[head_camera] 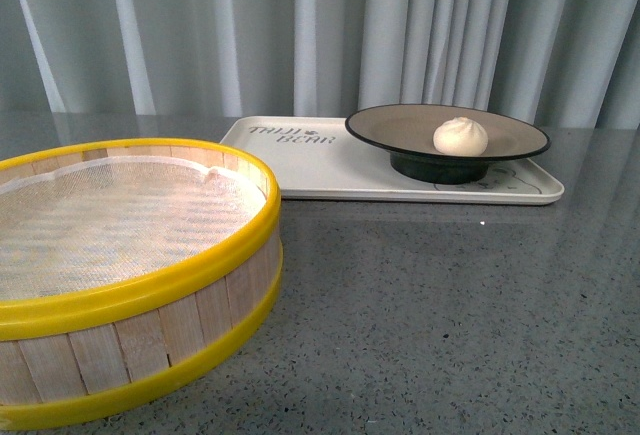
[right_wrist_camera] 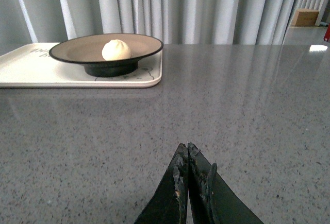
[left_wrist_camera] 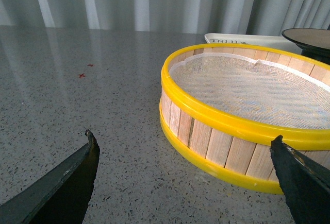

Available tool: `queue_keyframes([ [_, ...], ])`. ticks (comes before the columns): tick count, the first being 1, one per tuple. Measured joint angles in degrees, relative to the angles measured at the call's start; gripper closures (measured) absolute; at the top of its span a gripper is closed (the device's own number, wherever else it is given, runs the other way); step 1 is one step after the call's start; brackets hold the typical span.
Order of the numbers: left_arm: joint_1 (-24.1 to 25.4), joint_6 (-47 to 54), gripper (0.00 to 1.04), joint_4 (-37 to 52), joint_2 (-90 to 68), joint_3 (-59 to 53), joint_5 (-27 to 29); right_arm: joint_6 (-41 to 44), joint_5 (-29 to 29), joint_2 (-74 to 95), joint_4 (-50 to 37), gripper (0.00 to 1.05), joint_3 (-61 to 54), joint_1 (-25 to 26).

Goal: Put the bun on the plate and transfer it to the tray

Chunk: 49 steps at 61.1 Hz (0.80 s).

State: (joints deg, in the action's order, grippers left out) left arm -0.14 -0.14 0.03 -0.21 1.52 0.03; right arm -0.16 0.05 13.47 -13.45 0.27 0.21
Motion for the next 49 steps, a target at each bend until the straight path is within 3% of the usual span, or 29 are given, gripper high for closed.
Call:
queue_keyframes([
  [16, 0.0, 0.0, 0.07, 0.0, 0.0, 0.0, 0.0, 0.0, 0.0, -3.8, 3.6, 1.03, 0.0, 0.0],
  [23, 0.0, 0.0, 0.07, 0.0, 0.0, 0.0, 0.0, 0.0, 0.0, -11.0, 12.8, 1.03, 0.0, 0.0],
  [38, 0.0, 0.0, 0.07, 0.0, 0.0, 0.0, 0.0, 0.0, 0.0, -13.2, 13.4, 1.03, 0.0, 0.0],
  [49, 0.0, 0.0, 0.07, 0.0, 0.0, 0.0, 0.0, 0.1, 0.0, -13.3, 13.4, 0.76, 0.0, 0.0],
])
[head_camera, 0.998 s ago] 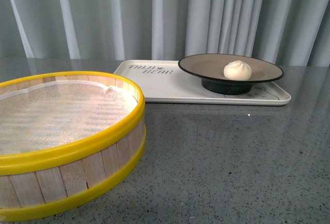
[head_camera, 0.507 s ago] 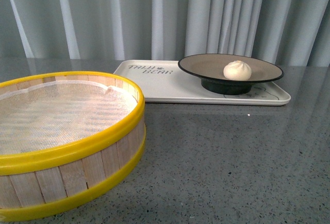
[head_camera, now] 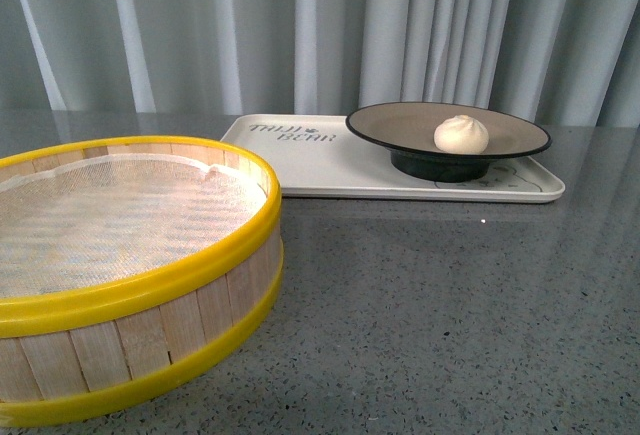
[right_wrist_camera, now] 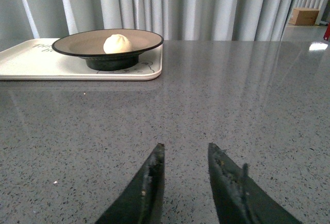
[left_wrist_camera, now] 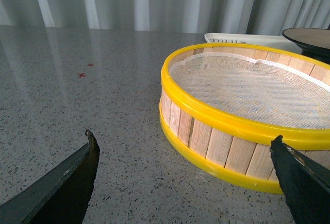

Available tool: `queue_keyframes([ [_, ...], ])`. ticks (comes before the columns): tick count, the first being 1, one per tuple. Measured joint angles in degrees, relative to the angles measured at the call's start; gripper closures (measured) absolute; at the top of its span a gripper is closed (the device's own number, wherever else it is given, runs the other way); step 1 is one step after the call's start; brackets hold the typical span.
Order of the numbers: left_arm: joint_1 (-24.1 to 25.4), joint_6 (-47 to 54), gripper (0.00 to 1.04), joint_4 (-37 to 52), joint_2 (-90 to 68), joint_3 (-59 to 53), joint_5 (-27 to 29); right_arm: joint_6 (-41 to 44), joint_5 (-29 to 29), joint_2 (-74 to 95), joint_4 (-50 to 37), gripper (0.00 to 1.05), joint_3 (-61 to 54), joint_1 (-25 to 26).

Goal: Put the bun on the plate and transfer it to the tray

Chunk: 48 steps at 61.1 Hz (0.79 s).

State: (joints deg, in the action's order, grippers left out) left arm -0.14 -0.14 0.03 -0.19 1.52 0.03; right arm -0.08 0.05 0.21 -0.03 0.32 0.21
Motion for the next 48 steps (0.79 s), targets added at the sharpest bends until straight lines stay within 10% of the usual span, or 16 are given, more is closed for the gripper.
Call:
queue_keyframes([
  [25, 0.0, 0.0, 0.07, 0.0, 0.0, 0.0, 0.0, 0.0, 0.0, 0.0, 0.0, 0.08, 0.0, 0.0],
  [48, 0.0, 0.0, 0.07, 0.0, 0.0, 0.0, 0.0, 0.0, 0.0, 0.0, 0.0, 0.09, 0.0, 0.0],
])
